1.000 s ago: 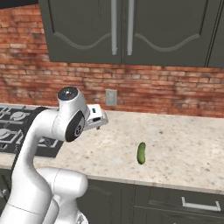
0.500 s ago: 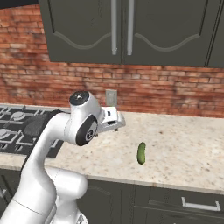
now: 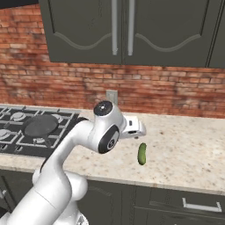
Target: Place both pans onto different burners. Then place the cucumber and the steak on different pans.
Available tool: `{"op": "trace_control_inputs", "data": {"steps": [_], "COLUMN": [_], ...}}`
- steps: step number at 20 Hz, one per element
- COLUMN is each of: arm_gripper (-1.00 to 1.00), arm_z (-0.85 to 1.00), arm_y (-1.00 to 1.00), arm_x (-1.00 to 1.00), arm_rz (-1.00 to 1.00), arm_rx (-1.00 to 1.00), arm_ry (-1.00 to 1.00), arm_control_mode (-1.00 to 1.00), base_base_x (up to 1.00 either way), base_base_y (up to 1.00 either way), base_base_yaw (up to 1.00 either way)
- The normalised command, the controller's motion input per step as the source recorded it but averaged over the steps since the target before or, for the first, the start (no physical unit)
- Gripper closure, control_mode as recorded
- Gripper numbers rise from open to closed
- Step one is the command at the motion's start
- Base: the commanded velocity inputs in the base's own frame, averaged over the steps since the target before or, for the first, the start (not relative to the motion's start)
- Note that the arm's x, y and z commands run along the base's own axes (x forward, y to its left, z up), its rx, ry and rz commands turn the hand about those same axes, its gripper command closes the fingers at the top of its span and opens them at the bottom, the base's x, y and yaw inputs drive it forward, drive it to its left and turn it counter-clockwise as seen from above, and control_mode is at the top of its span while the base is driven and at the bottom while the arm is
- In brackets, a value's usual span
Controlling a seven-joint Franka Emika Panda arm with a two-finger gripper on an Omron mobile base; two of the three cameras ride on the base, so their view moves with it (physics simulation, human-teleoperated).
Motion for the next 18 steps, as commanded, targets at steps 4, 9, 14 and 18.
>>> {"op": "trace_control_inputs", "data": {"steps": [4, 9, 14, 18], "arm_gripper": [-1.0, -1.0, -1.0, -1.0], "arm_z": [-0.23, -0.35, -0.11, -0.07], "arm_y": [-0.42, -0.18, -0.01, 0.0], "arm_x": [0.07, 0.2, 0.2, 0.11], "arm_rz": [0.0, 0.0, 0.02, 0.01], "arm_rx": [0.02, 0.01, 0.01, 0.01], "arm_ry": [0.0, -0.01, -0.01, 0.0], "arm_control_mode": [-1.0, -1.0, -1.0, -1.0], "base_base_x": [0.0, 0.0, 0.0, 0.0], "base_base_y": [0.0, 0.0, 0.0, 0.0], "base_base_yaw": [0.0, 0.0, 0.0, 0.0]}}
